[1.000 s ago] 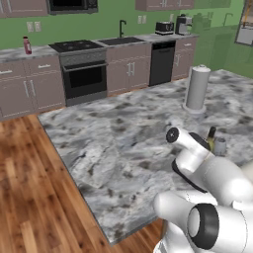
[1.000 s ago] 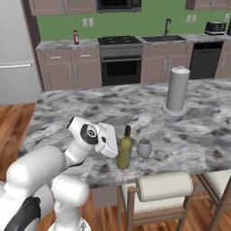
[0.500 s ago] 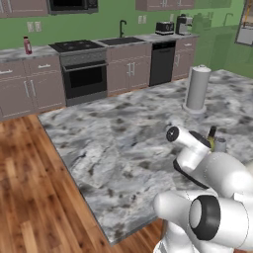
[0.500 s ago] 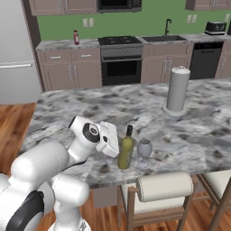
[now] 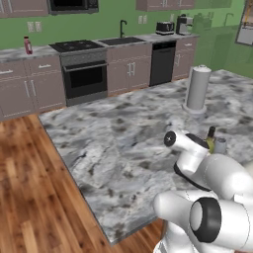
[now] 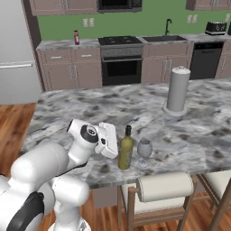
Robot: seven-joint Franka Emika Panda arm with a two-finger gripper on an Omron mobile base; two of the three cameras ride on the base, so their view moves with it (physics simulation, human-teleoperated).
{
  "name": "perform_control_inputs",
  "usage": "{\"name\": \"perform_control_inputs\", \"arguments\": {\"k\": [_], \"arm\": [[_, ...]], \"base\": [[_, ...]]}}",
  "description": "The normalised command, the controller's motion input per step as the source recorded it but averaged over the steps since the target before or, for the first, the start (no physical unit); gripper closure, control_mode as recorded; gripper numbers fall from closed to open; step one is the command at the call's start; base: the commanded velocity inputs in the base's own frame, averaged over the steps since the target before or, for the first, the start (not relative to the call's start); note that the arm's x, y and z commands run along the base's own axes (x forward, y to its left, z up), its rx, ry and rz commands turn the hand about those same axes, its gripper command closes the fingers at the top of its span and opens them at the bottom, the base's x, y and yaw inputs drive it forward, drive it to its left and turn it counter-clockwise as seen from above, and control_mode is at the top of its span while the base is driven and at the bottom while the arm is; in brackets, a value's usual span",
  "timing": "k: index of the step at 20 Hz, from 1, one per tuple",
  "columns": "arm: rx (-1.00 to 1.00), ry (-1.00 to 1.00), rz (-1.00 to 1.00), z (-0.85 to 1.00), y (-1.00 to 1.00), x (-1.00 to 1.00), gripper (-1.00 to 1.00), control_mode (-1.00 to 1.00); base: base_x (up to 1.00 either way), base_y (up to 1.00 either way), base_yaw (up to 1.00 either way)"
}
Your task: There is a wine glass and glass cup on the dining counter. Place the wine bottle next to the wine glass and the juice bottle next to the glass cup.
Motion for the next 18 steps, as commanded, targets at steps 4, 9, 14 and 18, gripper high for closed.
{"name": "perform_control_inputs", "arguments": {"k": [4,9,14,18], "arm": [[-0.06,-0.07,0.00,-0.45,0.01,-0.09,1.00,-1.00],[-0.05,-0.05,0.00,-0.41,0.00,-0.05,1.00,-1.00],[-0.05,-0.06,0.00,-0.37,0.01,-0.05,-1.00,-1.00],[0.00,0.00,0.00,-0.31,0.00,-0.02,-1.00,-1.00]], "base": [[0.00,0.00,0.00],[0.00,0.00,0.00],[0.00,0.00,0.00],[0.00,0.00,0.00]]}}
